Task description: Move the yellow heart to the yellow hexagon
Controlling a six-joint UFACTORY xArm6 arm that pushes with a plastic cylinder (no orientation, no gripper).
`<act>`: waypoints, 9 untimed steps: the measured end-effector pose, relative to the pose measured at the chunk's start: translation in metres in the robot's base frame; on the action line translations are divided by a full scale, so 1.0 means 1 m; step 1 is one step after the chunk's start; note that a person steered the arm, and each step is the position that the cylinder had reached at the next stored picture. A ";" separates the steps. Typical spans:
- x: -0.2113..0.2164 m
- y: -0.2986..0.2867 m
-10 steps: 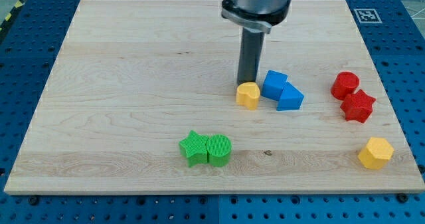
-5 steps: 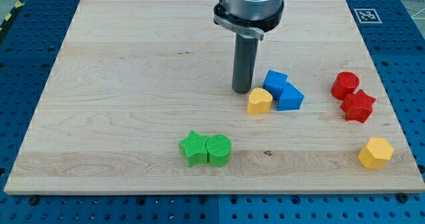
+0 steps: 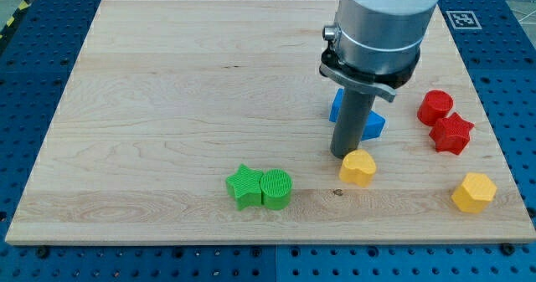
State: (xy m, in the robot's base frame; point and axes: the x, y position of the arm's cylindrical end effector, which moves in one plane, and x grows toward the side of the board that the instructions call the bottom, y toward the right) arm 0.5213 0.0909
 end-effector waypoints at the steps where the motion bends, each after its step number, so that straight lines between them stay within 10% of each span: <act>1: 0.014 0.000; 9: 0.055 0.046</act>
State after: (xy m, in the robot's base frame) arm 0.5768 0.1372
